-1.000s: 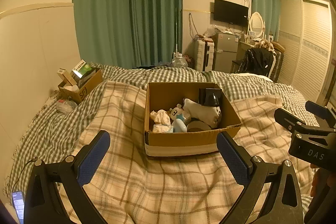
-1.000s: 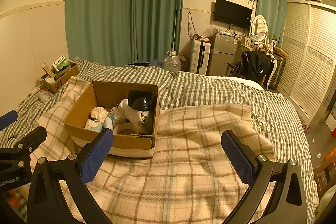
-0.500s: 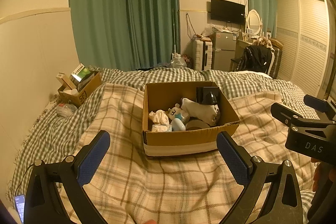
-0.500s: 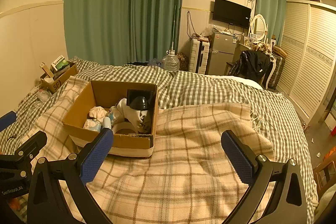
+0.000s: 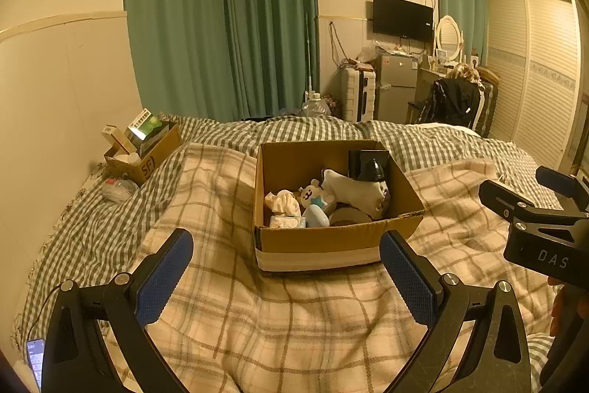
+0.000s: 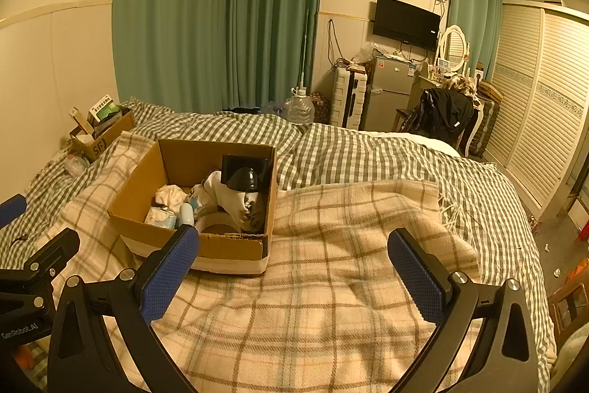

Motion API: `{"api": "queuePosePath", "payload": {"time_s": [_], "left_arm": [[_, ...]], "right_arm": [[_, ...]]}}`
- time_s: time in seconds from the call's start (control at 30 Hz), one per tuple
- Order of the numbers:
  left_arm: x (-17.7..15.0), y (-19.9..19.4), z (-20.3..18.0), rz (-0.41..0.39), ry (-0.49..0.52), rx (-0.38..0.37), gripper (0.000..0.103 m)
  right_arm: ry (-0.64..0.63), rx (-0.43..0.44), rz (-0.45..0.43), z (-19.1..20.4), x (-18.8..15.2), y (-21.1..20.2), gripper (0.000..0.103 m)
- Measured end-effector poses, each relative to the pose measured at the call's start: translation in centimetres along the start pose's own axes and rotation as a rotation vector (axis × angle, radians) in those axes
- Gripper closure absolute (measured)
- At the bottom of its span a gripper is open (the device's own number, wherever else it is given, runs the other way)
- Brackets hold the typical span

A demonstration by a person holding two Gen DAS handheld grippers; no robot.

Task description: Organize objects

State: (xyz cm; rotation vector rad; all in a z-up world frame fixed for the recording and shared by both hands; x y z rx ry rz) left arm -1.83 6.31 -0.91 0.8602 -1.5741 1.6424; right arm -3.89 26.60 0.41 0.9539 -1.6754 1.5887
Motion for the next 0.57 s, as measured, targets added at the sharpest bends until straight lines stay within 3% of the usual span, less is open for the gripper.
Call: {"api": "queuePosePath", "payload": {"time_s": [0.57], "left_arm": [[-0.04,0.08,0.39,0.001,-0.008,0.012,0.0]], "right_arm": [[-0.01,-0.001,0.003,-0.32,-0.19,0.12,0.0]]}}
Point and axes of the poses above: each gripper's, at about its wrist camera, not at the fingertips, and y roughly the way its jaws point, z to its left, x to its top, the point moved 2 cm from there along y, roughly the way its jaws point, and after that the axes turned 1 degree about -x, right-handed, at the moved point
